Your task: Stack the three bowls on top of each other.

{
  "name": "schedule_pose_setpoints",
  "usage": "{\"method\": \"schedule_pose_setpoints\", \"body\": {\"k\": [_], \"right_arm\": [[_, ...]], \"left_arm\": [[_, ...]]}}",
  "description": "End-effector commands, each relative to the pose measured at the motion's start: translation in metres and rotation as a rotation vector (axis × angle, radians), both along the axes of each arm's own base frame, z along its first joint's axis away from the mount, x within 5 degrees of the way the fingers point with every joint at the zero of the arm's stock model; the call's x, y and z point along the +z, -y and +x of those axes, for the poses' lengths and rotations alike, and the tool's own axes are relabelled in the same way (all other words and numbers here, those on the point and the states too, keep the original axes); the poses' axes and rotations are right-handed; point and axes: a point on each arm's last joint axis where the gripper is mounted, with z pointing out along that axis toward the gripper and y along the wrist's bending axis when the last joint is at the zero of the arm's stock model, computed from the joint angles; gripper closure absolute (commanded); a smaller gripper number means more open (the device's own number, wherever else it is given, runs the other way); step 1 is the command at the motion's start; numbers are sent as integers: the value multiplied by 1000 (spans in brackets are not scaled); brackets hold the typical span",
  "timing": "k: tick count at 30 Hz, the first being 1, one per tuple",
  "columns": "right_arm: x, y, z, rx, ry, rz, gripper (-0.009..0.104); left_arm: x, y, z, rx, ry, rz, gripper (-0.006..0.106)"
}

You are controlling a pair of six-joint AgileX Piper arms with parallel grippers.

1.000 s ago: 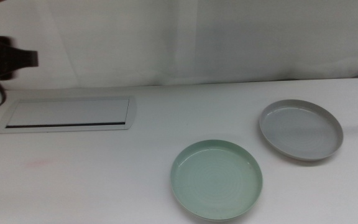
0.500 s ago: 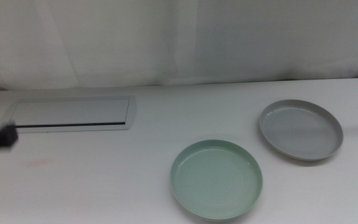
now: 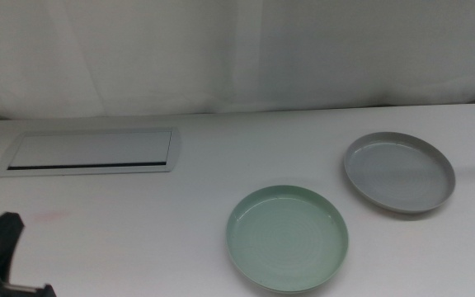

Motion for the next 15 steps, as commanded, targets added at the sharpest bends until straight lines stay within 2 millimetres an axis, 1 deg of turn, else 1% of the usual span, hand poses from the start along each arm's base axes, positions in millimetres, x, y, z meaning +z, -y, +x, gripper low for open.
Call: {"method": "schedule_pose_setpoints", "body": {"k": [1,6,11,13,15], "right_arm": [[-10,0,-1,-1,10,-12,-8],[-9,0,-1,-2,22,-12,-8],[-8,0,-1,-3,30,-12,-8],[-8,0,-1,-3,32,-12,-8],[-8,0,-1,-3,32,-12,-8]], "left_arm": [[-6,4,-3,-47,73,-32,102],[-3,6,-6,-66,137,-84,102],[0,2,-17,-40,169,-83,102],[-2,-1,-22,-14,155,-86,103],[-6,-5,-27,28,105,-81,103]]}}
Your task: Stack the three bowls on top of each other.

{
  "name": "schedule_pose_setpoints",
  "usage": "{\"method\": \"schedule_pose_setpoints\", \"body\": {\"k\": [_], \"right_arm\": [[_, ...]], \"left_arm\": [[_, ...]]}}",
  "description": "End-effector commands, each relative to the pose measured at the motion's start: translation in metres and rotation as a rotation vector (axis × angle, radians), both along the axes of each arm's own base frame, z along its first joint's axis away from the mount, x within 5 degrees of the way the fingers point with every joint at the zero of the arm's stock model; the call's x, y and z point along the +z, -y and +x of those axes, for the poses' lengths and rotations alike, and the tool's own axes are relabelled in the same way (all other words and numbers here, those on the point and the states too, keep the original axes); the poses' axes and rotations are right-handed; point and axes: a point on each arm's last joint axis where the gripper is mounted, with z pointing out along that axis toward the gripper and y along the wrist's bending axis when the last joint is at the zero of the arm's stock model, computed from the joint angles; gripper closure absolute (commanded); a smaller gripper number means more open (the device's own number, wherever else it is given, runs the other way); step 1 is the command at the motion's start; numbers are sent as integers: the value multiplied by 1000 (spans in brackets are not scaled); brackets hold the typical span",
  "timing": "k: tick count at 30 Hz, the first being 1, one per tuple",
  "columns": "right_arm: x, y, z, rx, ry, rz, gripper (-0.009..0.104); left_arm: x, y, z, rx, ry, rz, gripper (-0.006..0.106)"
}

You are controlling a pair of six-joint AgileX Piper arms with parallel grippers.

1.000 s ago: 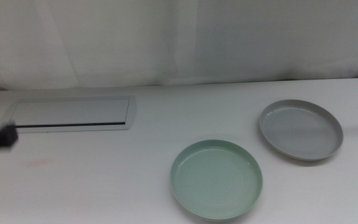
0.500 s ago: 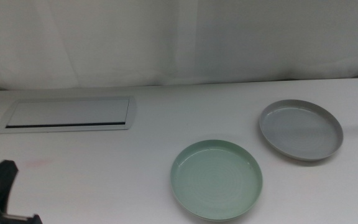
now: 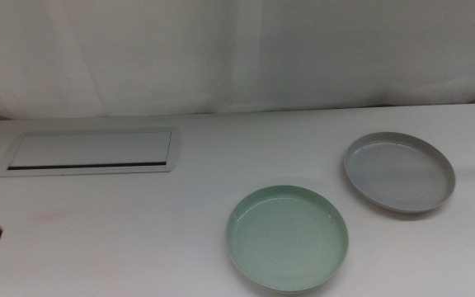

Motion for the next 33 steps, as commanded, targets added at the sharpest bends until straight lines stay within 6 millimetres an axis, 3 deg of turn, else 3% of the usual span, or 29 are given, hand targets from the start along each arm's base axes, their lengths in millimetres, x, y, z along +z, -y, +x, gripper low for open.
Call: {"method": "schedule_pose_setpoints", "body": {"k": [1,12,20,26,33], "right_arm": [[-11,0,-1,0,3,-12,-8],[-11,0,-1,0,6,-12,-8],[0,0,-2,-3,57,-12,-8],[35,-1,-7,13,23,46,-7],[91,-1,-3,17,-223,-102,-7]], "left_arm": [[-10,-5,-7,52,-86,-8,103],[-44,-9,-13,89,-207,2,103],[-47,-9,-13,84,-205,-4,103],[-47,-9,-13,84,-205,-4,103],[-47,-9,-13,84,-205,-4,103]]}}
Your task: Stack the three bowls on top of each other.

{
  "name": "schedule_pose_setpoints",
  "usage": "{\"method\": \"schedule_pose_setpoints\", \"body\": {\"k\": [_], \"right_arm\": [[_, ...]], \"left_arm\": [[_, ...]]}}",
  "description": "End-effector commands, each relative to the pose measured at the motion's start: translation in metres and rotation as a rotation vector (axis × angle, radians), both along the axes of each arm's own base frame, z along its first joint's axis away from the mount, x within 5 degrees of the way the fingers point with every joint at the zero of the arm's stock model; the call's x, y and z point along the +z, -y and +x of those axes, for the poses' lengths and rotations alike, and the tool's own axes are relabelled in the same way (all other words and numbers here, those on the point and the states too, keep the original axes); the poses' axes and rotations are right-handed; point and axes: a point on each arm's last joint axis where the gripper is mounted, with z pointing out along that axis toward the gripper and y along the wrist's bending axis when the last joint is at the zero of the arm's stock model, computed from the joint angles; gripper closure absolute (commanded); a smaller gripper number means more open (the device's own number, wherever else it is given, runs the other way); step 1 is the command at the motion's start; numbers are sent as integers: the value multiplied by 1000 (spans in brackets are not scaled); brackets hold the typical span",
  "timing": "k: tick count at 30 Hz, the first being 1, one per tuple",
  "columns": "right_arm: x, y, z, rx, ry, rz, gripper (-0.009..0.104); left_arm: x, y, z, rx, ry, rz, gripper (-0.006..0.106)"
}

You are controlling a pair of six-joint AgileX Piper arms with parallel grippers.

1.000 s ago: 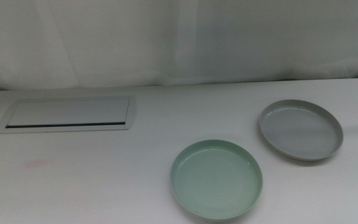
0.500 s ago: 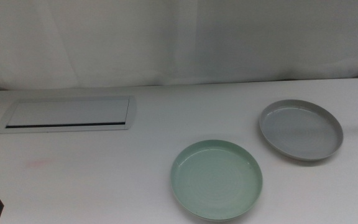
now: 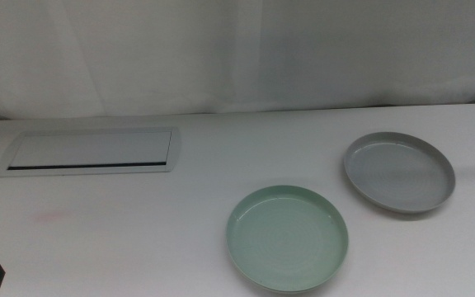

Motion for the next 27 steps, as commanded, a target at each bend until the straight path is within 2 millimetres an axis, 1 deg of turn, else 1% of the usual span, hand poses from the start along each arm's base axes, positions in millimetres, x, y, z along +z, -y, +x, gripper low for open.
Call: {"method": "schedule_pose_setpoints", "body": {"k": [1,5,7,10,14,18,23,27], "right_arm": [[16,1,6,1,-117,-57,-7],[35,1,24,7,-234,-62,-7],[41,1,39,10,-298,-62,-7],[43,0,65,15,-398,-61,-7],[43,-2,99,65,-509,-112,-6],[45,-6,137,116,-624,-111,-6],[40,-6,185,142,-746,-129,-6],[35,-8,215,181,-816,-151,-6]], "left_arm": [[-11,1,-1,-8,-19,-12,103],[-11,1,-1,-9,-19,-8,103],[-11,1,-1,-9,-19,-8,103],[-11,1,-1,-9,-19,-8,103],[-11,1,-1,-9,-19,-8,103],[-11,1,-1,-9,-19,-8,103],[-11,1,-1,-9,-19,-8,104],[-11,1,-1,-11,-18,-1,104]]}}
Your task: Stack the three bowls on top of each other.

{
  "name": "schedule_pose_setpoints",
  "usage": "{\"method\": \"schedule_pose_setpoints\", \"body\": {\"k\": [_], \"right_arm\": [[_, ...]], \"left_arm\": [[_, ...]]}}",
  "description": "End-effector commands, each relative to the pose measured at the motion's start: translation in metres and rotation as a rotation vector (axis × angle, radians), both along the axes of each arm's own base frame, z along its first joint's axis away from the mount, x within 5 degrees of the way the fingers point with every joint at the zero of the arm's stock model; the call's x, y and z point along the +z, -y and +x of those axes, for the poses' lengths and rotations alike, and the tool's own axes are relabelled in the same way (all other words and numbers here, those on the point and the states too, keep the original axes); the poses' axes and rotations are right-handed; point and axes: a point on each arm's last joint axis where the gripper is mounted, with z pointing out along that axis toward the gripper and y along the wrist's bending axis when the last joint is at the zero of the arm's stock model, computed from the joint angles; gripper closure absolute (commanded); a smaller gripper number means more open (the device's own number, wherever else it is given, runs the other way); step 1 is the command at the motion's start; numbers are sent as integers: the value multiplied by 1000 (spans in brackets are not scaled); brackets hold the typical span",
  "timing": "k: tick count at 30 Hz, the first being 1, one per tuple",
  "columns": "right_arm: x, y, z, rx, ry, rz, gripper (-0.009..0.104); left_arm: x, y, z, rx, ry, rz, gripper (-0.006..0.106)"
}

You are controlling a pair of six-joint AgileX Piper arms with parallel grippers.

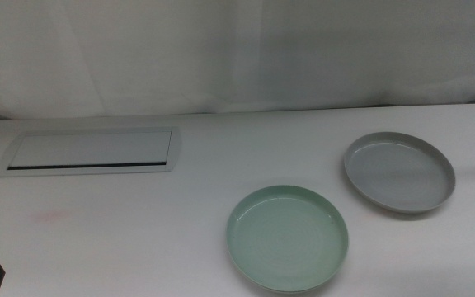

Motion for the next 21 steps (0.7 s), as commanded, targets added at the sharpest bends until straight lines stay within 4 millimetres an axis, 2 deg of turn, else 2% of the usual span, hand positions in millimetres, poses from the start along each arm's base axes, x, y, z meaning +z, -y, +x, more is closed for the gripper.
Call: {"method": "schedule_pose_setpoints", "body": {"k": [1,8,16,21], "right_arm": [[-4,-1,17,40,-48,-19,-6],[-40,-3,52,52,-165,-23,-6],[-79,-16,77,109,-209,-87,-6],[-102,-16,88,104,-243,-96,-6]], "left_arm": [[-11,1,-1,-11,-18,-1,104],[-11,1,-1,-11,-18,-1,104],[-11,1,-1,-11,-18,-1,104],[-11,1,-1,-11,-18,-1,104]]}}
